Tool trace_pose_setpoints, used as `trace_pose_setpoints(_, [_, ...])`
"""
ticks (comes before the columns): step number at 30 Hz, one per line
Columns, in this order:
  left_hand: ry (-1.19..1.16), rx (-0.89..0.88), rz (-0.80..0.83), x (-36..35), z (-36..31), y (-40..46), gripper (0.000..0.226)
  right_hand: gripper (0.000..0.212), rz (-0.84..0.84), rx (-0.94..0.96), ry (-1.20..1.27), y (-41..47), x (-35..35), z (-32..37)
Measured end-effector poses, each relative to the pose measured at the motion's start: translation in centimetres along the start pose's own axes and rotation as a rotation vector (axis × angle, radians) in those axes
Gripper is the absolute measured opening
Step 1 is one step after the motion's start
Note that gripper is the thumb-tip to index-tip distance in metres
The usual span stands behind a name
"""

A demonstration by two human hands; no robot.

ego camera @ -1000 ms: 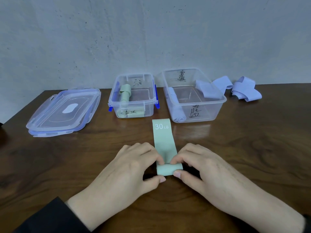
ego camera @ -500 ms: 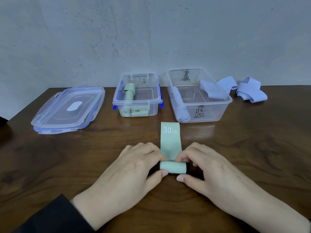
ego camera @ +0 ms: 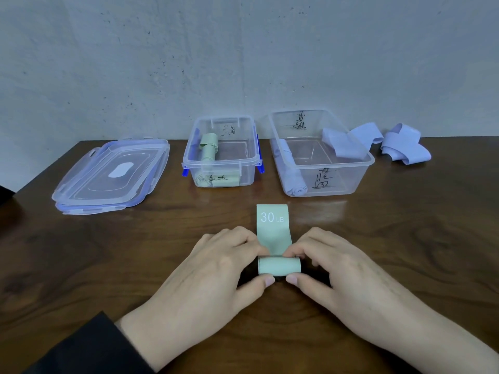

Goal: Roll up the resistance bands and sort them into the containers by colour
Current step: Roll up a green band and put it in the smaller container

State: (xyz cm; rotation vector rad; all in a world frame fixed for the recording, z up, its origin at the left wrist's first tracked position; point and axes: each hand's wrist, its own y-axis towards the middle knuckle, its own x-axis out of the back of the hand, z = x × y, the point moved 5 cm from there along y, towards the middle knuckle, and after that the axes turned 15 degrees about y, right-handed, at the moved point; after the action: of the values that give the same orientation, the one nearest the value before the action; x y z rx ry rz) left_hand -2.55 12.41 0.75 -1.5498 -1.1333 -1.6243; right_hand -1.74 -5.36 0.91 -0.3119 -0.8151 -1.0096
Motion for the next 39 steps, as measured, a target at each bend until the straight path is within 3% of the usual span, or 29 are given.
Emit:
trace_pose_setpoints(6, [0.018, 0.005, -0.018, 0.15, 0.10, 0.00, 0.030, 0.030, 0.006, -0.005, -0.002, -0.08, -0.02, -0.13])
trace_pose_setpoints(14, [0.013, 0.024, -0.023, -0.04, 0.18, 0.01, 0.036, 0.015, 0.007, -0.021, -0.002, 0.03, 0.03, 0.02])
trace_pose_setpoints(19, [0.024, 0.023, -0.031, 0.15, 0.15, -0.01, 0.033, 0.034, -0.010, -0.014, 0.013, 0.01, 0.05, -0.15])
trace_pose_setpoints(24, [0.022, 0.022, -0.027, 0.07, 0.03, -0.05, 0.041, 0.022, -0.017, -0.015, 0.014, 0.05, 0.11, -0.16])
trace_pose_setpoints(32, [0.014, 0.035, -0.033, 0.14, 0.17, -0.06, 0.033, 0.032, -0.025, -0.035, 0.023, -0.02, 0.14, -0.31])
trace_pose_setpoints(36, [-0.003, 0.031, -0.040, 0.36, -0.02, -0.09, 0.039, 0.018, -0.024, -0.027, 0.019, -0.04, 0.25, -0.10])
trace_pose_setpoints(39, [-0.022, 0.036, -0.032, 0.27, 0.05, -0.06, 0.040, 0.021, -0.022, -0.027, 0.011, -0.10, 0.18, -0.20])
